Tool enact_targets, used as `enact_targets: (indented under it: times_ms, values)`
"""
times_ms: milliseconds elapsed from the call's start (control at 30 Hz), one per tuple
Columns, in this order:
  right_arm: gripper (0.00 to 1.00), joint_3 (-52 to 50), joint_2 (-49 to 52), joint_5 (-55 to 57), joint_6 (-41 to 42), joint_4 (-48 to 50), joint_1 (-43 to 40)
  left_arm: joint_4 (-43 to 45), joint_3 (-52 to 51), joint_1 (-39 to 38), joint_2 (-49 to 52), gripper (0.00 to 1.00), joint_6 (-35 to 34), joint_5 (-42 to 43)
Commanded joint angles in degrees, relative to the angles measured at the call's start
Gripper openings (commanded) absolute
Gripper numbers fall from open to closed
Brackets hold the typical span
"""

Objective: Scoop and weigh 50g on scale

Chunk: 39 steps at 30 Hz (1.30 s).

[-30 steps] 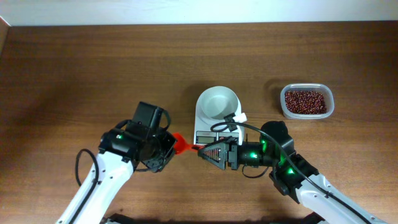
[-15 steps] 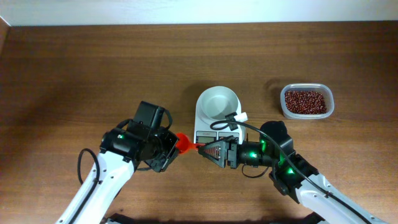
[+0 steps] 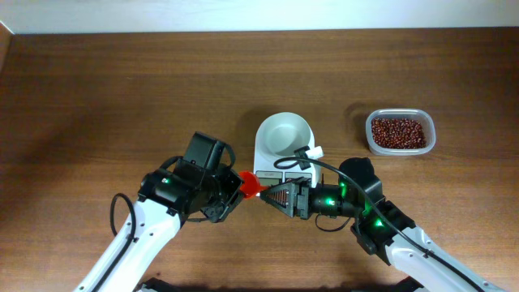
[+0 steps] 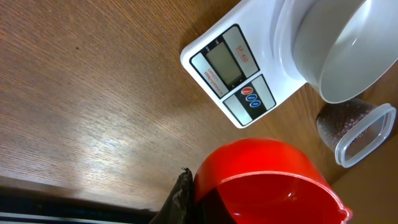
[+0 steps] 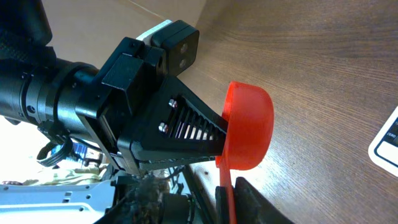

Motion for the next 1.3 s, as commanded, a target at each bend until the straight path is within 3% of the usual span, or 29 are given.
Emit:
enact_targets:
  times_ms: [0,233,567,733,867,1267]
  values:
    - [0.34,1.0,0.1,0.2,-0.4,0.0,0.6,0.0,0.3,-0.2,0.4,0.0,-0.5,0.2]
    - [0.27,1.0,0.2,0.8,-0.4,-2.2,0.6,-0.1,0.3,-0.2,0.4,0.0,0.9,0.2]
    - [0.28,1.0,0.3,0.8,-0.4,-2.3,0.6,-0.5,0.3,-0.2,0.4,0.0,6.4,-0.1]
    - [0.27,1.0,0.3,0.8,-0.4,-2.3,0.6,-0.8,0.3,-0.2,0.4,0.0,6.4,-1.1]
    - [0.2,1.0,0.3,0.8,-0.4,-2.3,0.6,-1.0,0.3,-0.2,0.4,0.0,6.4,-1.1]
    - [0.2,1.0,0.3,0.7,-0.4,-2.3,0.6,-0.9,0.3,-0.2,0.4,0.0,3.3,-1.5]
